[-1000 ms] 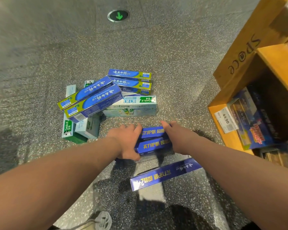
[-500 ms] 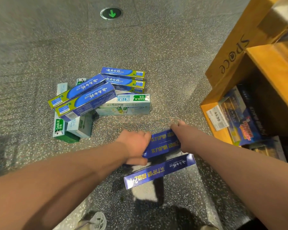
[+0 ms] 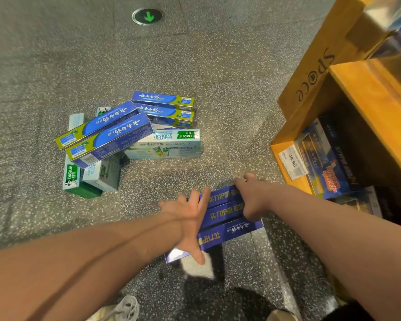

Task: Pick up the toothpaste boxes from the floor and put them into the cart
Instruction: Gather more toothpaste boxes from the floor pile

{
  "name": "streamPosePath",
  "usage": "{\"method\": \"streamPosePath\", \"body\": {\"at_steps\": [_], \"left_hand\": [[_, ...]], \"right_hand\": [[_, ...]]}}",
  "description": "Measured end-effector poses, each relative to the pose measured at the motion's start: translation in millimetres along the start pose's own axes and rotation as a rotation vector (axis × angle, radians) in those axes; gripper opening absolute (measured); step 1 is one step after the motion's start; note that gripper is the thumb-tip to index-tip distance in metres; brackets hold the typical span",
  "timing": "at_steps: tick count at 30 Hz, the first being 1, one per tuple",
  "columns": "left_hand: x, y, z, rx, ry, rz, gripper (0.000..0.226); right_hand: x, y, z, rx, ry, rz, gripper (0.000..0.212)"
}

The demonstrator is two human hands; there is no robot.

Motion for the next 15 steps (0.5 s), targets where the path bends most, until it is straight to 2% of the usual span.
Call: {"method": "streamPosePath", "body": {"at_steps": [2,4,11,15], "left_hand": [[4,2,0,-0.014,0.04,-0.047,0.161],[6,1,-2,-0.02,0.061,-0.057,0.154],[6,-19,-6,-0.044,0.059,-0.102,0.139],[4,-24,-9,-0.04,0.1,-0.115,0.13]], "right_hand": [[2,0,3,0.0,-0.026,0.007,0.125],[3,0,6,-0.028,-0.019,-0.007,0.144],[12,-13,11,-0.107,0.047,0.014,0.158],[23,-31,15,-0.104,0.199,0.229,0.156]]}}
Point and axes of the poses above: each hand's wrist, its own z-axis away from the middle knuckle, its own x-axis out of the palm, y = z × x, the point moved 2 cm from there along -z, towards the middle knuckle, and after that the axes turned 5 degrees about y, right-handed, at the moved point
